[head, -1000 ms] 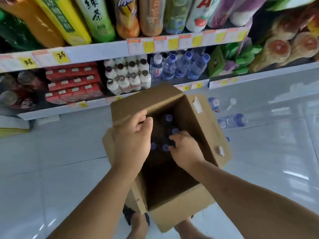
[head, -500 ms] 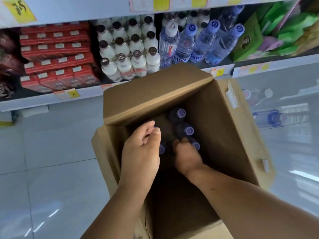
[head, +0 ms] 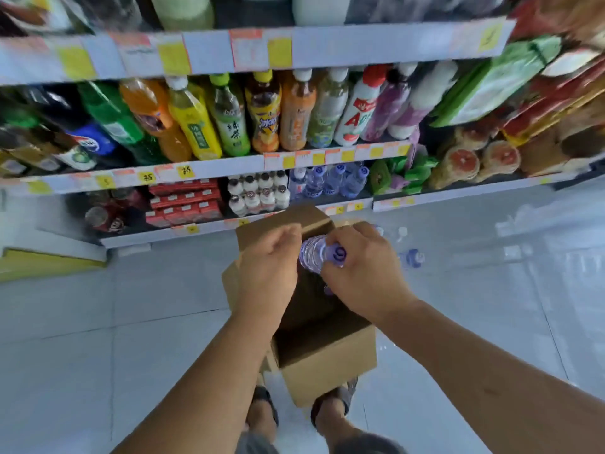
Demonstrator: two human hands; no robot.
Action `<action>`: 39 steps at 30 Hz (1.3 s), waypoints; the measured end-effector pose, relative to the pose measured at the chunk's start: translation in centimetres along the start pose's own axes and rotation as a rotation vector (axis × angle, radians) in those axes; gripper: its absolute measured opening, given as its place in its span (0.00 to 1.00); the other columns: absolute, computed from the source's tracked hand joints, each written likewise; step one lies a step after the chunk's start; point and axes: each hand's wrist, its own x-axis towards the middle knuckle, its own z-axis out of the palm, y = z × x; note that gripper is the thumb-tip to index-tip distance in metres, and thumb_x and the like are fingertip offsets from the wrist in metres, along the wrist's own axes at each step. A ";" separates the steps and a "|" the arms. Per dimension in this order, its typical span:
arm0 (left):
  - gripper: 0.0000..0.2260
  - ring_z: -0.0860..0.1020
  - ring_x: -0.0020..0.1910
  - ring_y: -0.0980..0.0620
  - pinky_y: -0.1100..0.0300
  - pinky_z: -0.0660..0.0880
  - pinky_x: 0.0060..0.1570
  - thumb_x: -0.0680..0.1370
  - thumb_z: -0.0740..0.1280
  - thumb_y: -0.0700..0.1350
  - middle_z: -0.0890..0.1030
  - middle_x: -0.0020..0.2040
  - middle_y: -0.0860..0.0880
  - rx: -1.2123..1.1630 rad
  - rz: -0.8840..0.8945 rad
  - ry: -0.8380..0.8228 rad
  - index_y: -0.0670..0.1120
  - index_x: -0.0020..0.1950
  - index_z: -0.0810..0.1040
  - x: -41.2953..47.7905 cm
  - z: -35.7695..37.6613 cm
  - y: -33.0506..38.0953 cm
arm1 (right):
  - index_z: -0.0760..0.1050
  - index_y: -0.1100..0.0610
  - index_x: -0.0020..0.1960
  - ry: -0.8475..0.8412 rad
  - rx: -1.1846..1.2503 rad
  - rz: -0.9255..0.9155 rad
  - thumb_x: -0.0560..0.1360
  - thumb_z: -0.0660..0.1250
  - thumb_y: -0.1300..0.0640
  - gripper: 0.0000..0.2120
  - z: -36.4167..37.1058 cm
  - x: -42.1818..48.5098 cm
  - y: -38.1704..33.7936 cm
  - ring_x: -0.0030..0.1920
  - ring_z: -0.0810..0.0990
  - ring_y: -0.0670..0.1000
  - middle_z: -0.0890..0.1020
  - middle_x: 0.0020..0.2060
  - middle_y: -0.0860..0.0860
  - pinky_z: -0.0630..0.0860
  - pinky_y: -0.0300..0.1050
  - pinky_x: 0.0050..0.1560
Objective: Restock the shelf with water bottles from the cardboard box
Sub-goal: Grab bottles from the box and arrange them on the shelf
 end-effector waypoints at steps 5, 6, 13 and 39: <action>0.09 0.82 0.51 0.56 0.63 0.74 0.53 0.80 0.66 0.47 0.86 0.47 0.58 -0.157 0.111 -0.075 0.58 0.45 0.84 -6.8 -2.7 12.2 | 0.83 0.58 0.50 0.166 0.113 -0.173 0.63 0.73 0.62 0.15 -15.6 -1.3 -10.3 0.43 0.77 0.50 0.80 0.44 0.54 0.71 0.32 0.44; 0.09 0.82 0.53 0.54 0.62 0.74 0.52 0.81 0.65 0.47 0.86 0.49 0.56 -0.184 0.161 -0.114 0.56 0.47 0.84 -8.1 -3.3 14.7 | 0.83 0.56 0.50 0.192 0.139 -0.209 0.63 0.73 0.61 0.15 -18.8 -1.5 -12.6 0.42 0.76 0.47 0.81 0.44 0.53 0.69 0.28 0.43; 0.18 0.80 0.61 0.51 0.49 0.74 0.59 0.74 0.64 0.64 0.83 0.59 0.55 -0.282 0.371 -0.446 0.59 0.57 0.83 -17.5 -8.5 31.1 | 0.82 0.50 0.46 0.293 0.390 -0.410 0.67 0.72 0.57 0.09 -40.0 -2.8 -26.8 0.27 0.72 0.41 0.79 0.30 0.44 0.69 0.34 0.30; 0.27 0.80 0.60 0.57 0.67 0.78 0.49 0.76 0.74 0.46 0.81 0.61 0.56 -0.174 1.073 -0.536 0.60 0.71 0.70 -24.4 -9.9 52.1 | 0.63 0.50 0.76 0.324 0.721 -0.462 0.71 0.76 0.55 0.37 -52.7 0.1 -36.1 0.48 0.86 0.49 0.87 0.48 0.48 0.81 0.49 0.51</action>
